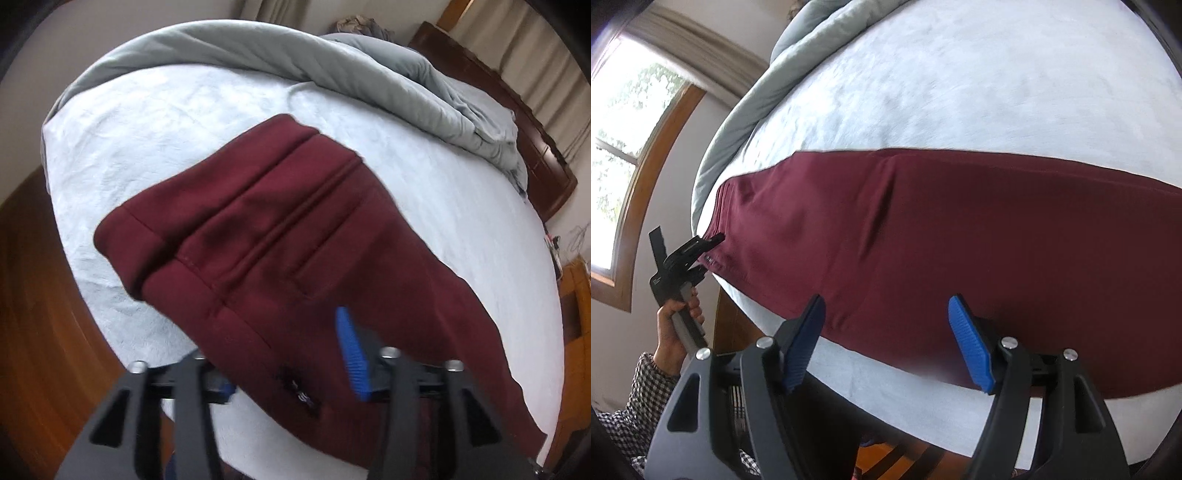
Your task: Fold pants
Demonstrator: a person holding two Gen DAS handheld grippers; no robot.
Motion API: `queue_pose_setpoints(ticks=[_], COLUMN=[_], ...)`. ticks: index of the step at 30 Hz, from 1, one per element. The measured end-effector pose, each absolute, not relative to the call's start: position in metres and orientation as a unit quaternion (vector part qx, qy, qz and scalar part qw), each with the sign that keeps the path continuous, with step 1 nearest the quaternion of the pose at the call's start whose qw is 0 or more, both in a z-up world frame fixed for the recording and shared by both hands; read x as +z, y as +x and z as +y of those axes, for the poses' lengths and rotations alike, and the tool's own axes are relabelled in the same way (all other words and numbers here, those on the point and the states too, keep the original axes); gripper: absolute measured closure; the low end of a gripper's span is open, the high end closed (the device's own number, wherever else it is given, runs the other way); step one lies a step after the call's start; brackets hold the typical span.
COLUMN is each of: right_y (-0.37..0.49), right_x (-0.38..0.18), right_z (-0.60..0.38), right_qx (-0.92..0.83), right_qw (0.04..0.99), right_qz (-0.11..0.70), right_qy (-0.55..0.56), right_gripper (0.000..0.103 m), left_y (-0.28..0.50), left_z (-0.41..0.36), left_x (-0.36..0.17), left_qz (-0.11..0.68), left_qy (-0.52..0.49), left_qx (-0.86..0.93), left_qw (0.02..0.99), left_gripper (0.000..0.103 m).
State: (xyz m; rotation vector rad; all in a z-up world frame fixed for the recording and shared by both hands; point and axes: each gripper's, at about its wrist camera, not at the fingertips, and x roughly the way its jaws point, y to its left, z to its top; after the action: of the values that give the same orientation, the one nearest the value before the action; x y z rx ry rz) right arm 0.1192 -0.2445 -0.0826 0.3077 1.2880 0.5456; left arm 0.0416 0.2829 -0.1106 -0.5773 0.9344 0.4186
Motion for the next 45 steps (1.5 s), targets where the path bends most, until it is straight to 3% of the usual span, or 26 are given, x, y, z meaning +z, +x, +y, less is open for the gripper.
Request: queue_pose_setpoints(ticks=[3, 10, 16, 23, 24, 25, 26, 27, 29, 31, 35, 39, 41, 43, 45], right_y=[0.110, 0.078, 0.056, 0.067, 0.071, 0.072, 0.076, 0.077, 0.076, 0.072, 0.074, 0.073, 0.070, 0.065, 0.057], right_x=[-0.080, -0.095, -0.109, -0.128, -0.130, -0.130, -0.130, -0.128, -0.114, -0.092, -0.100, -0.133, -0.128, -0.117, -0.108], right_z=[-0.272, -0.347, -0.416, -0.428, -0.427, -0.427, -0.427, -0.432, -0.442, -0.442, -0.429, -0.434, -0.440, -0.448, -0.464], right_qx=[0.230, 0.184, 0.116, 0.094, 0.090, 0.086, 0.079, 0.071, 0.092, 0.107, 0.087, 0.077, 0.084, 0.082, 0.070], right_qw=[0.759, 0.745, 0.748, 0.744, 0.746, 0.751, 0.755, 0.760, 0.770, 0.791, 0.790, 0.759, 0.754, 0.766, 0.775], right_qz=[0.589, 0.595, 0.580, 0.566, 0.562, 0.556, 0.555, 0.556, 0.532, 0.507, 0.547, 0.568, 0.566, 0.552, 0.541], right_qy=[0.157, 0.237, 0.300, 0.342, 0.346, 0.346, 0.340, 0.327, 0.341, 0.326, 0.263, 0.310, 0.323, 0.318, 0.318], right_gripper=[0.034, 0.032, 0.029, 0.026, 0.029, 0.046, 0.071, 0.079, 0.087, 0.088, 0.088, 0.084, 0.062, 0.047, 0.044], left_y=[0.032, 0.029, 0.057, 0.082, 0.085, 0.088, 0.090, 0.091, 0.092, 0.094, 0.103, 0.105, 0.105, 0.104, 0.096], left_z=[0.264, 0.189, 0.133, 0.072, 0.068, 0.064, 0.063, 0.063, 0.069, 0.074, 0.061, 0.055, 0.053, 0.052, 0.044], left_x=[-0.102, -0.133, -0.137, -0.146, -0.149, -0.153, -0.153, -0.152, -0.146, -0.141, -0.156, -0.156, -0.153, -0.149, -0.144], left_qz=[0.451, 0.499, 0.518, 0.565, 0.569, 0.573, 0.574, 0.572, 0.557, 0.539, 0.557, 0.557, 0.563, 0.573, 0.578], left_qy=[-0.277, -0.354, -0.319, -0.289, -0.288, -0.292, -0.292, -0.292, -0.309, -0.321, -0.249, -0.232, -0.234, -0.239, -0.237], left_qx=[0.197, 0.089, 0.065, -0.010, -0.011, -0.014, -0.014, -0.010, -0.007, -0.012, 0.000, 0.001, -0.002, -0.002, -0.015], left_qw=[0.825, 0.786, 0.791, 0.773, 0.770, 0.766, 0.765, 0.766, 0.771, 0.779, 0.793, 0.797, 0.793, 0.784, 0.780], left_gripper=[0.041, 0.041, 0.044, 0.044, 0.046, 0.051, 0.057, 0.062, 0.070, 0.072, 0.074, 0.073, 0.069, 0.059, 0.055])
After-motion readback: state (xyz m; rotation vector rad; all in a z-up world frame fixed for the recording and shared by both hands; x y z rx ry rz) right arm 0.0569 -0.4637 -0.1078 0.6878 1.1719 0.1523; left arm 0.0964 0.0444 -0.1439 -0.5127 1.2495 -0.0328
